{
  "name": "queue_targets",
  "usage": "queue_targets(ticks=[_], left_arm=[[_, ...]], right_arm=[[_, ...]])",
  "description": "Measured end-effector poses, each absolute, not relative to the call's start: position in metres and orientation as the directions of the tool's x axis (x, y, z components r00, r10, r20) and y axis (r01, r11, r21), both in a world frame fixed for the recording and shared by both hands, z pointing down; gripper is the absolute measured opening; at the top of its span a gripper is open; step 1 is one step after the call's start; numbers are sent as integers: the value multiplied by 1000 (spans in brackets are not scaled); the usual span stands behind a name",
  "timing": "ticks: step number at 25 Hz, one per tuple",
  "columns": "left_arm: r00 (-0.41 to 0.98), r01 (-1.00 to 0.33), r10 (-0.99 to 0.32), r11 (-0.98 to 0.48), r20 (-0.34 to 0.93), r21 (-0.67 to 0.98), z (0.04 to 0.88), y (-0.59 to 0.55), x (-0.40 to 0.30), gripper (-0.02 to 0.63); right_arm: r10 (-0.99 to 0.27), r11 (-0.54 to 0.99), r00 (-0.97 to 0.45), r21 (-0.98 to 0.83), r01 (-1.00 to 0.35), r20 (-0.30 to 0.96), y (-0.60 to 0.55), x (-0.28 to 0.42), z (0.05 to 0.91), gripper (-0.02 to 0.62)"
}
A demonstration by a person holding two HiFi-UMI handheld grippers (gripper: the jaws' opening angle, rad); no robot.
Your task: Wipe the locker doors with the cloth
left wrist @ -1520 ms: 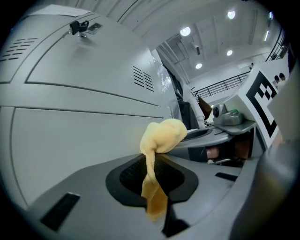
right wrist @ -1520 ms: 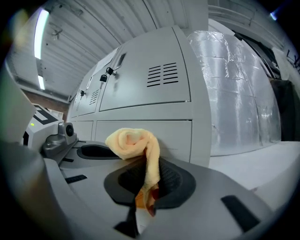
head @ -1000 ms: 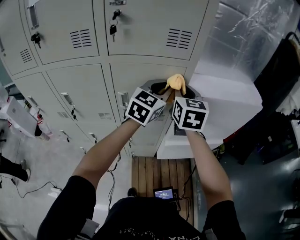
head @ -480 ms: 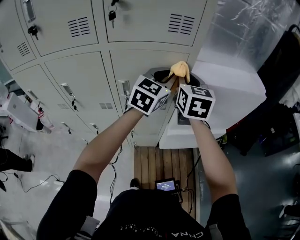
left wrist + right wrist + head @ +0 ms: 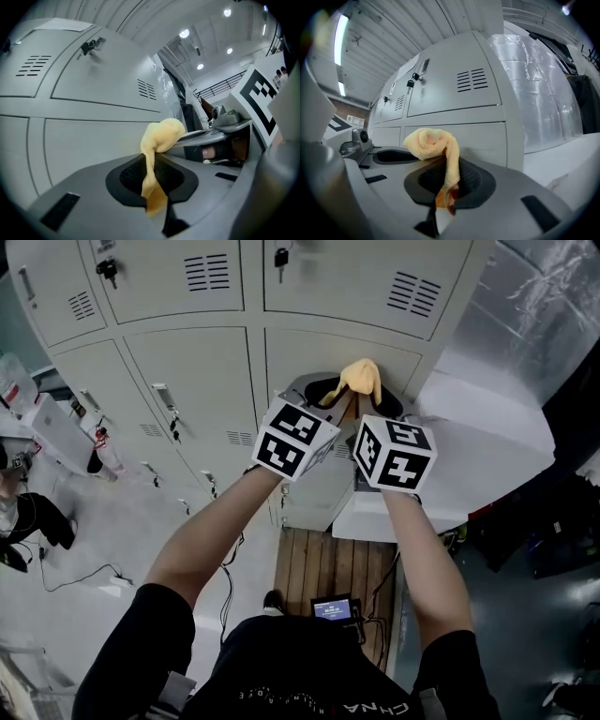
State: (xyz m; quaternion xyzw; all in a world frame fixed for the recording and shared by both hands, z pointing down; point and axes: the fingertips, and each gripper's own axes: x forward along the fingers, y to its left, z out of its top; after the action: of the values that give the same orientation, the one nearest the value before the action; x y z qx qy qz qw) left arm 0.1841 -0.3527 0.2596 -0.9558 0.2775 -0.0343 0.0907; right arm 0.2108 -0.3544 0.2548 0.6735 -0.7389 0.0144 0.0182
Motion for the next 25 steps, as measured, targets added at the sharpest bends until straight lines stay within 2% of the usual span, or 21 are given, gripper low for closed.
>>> queue_targets(ticks=[13,25], left_arm=[[747,-651,-663,-745,49,-145,293,-384,74,55],[746,-655,-663,-747,56,-115,317,-402,57,55]], right_arm=[[-959,270,-269,1,-963,93,-391,99,289,61],[-955,272,-269,9,-962,123,-408,82,312,61]])
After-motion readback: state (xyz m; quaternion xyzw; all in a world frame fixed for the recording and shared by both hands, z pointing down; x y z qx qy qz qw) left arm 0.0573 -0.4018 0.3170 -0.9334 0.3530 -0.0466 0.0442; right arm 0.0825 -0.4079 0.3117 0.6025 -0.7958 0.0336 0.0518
